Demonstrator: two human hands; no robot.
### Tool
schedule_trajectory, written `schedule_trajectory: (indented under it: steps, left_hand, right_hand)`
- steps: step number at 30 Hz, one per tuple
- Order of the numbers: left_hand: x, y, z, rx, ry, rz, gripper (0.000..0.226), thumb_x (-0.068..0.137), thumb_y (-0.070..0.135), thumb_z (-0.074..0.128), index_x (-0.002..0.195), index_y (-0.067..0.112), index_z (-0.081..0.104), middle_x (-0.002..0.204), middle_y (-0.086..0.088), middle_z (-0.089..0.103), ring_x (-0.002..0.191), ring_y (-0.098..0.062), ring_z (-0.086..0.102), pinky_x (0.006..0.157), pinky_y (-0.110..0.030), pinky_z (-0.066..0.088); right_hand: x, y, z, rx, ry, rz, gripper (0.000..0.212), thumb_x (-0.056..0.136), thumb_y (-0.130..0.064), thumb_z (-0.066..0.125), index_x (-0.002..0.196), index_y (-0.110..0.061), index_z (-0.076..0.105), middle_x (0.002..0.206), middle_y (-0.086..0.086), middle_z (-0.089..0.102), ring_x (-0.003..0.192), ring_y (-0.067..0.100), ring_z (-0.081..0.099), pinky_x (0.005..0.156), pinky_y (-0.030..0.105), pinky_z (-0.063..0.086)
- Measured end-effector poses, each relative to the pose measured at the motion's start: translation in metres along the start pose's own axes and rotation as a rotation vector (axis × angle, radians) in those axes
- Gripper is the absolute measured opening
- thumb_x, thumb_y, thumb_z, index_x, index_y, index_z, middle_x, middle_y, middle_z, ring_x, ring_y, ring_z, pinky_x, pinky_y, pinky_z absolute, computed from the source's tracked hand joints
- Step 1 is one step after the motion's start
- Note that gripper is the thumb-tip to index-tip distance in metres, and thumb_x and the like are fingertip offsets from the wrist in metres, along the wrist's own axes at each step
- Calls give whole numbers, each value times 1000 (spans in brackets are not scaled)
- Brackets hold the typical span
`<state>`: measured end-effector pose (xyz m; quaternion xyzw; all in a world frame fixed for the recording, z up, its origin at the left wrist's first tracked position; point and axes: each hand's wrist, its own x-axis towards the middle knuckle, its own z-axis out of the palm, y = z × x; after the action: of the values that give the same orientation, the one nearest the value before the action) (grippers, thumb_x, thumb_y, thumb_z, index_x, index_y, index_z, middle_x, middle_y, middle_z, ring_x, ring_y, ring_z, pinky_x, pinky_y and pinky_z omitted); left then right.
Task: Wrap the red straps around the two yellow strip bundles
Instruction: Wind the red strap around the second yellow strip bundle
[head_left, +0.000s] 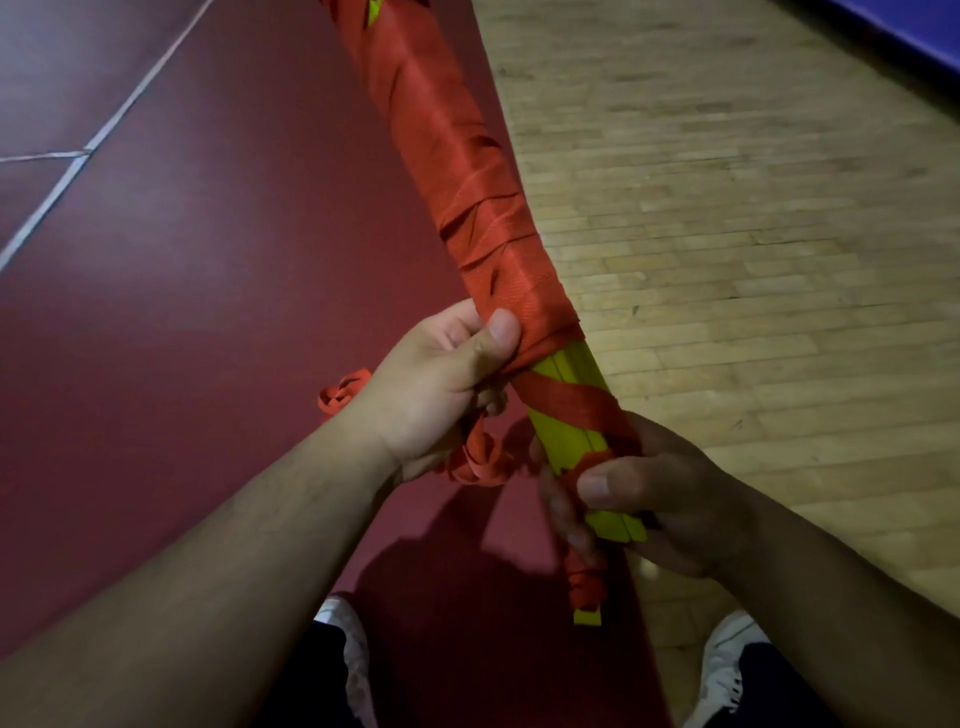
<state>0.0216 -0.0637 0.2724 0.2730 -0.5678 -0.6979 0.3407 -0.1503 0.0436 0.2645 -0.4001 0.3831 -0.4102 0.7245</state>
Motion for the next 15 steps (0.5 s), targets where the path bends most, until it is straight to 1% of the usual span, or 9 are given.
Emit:
schedule_trajectory:
  steps: [1, 2, 3, 4, 6, 8, 10, 12, 15]
  left_hand:
    - [-1, 2, 2, 20, 13, 24, 78, 77, 53, 74, 117, -12, 55, 84, -16, 46, 53, -6, 35, 49, -17, 35]
    - [-1, 4, 4, 36, 31, 39, 54, 82, 44, 74, 106, -3, 62, 77, -12, 49, 53, -7, 37, 49, -17, 35]
    - [0, 6, 7, 62, 65, 42, 29, 88, 36, 69, 96, 8, 65, 72, -7, 50, 53, -7, 38, 48, -17, 35]
    - [0, 7, 8, 81, 113, 44, 17, 90, 33, 63, 88, 15, 65, 68, -4, 50, 51, -7, 39, 47, -18, 35]
    - [1, 5, 9, 118, 191, 37, 16, 90, 32, 59, 86, 17, 63, 66, -5, 46, 49, -7, 37, 47, -19, 35]
    - [0, 0, 14, 138, 266, 3, 19, 94, 32, 62, 84, 16, 60, 60, 0, 41, 49, -9, 34, 46, -22, 33]
    - [-3, -6, 23, 149, 342, -41, 22, 97, 29, 60, 79, 18, 58, 56, 4, 38, 49, -10, 33, 45, -24, 32]
    - [-4, -9, 29, 150, 371, -43, 26, 98, 28, 58, 74, 19, 56, 53, 6, 39, 49, -9, 33, 48, -25, 32]
    - [-4, -5, 26, 218, 326, -26, 32, 99, 30, 54, 68, 20, 52, 49, 10, 41, 48, -9, 37, 47, -20, 33]
  right_hand:
    - [0, -2, -2, -37, 11, 7, 43, 66, -22, 68, 98, 6, 61, 77, 19, 62, 61, 29, 62, 56, 33, 52]
    - [0, -4, -5, -100, 50, 6, 40, 66, -26, 69, 99, -2, 67, 83, 18, 67, 69, 30, 66, 61, 35, 55]
    - [1, -6, -7, -186, 127, -1, 39, 66, -31, 70, 99, -11, 71, 89, 15, 71, 78, 30, 69, 68, 39, 58]
    - [2, -8, -7, -294, 237, -14, 40, 64, -36, 72, 101, -20, 72, 96, 12, 73, 86, 30, 71, 76, 44, 60]
    - [5, -9, -4, -574, 478, -57, 42, 64, -41, 74, 105, -33, 70, 97, 2, 76, 89, 23, 73, 82, 51, 60]
    - [7, -7, 6, -802, 606, -57, 43, 69, -42, 81, 108, -35, 65, 91, -5, 74, 83, 14, 71, 78, 45, 58]
    - [10, -6, 14, -892, 714, 0, 54, 66, -51, 84, 113, -35, 60, 93, -9, 72, 84, 11, 69, 77, 38, 57]
    - [11, -7, 15, -953, 769, 86, 59, 61, -59, 83, 109, -33, 61, 92, -10, 70, 83, 12, 67, 75, 37, 56]
    - [11, -12, 9, -975, 740, 136, 46, 61, -59, 83, 91, -28, 67, 81, -6, 71, 75, 15, 68, 69, 37, 56]
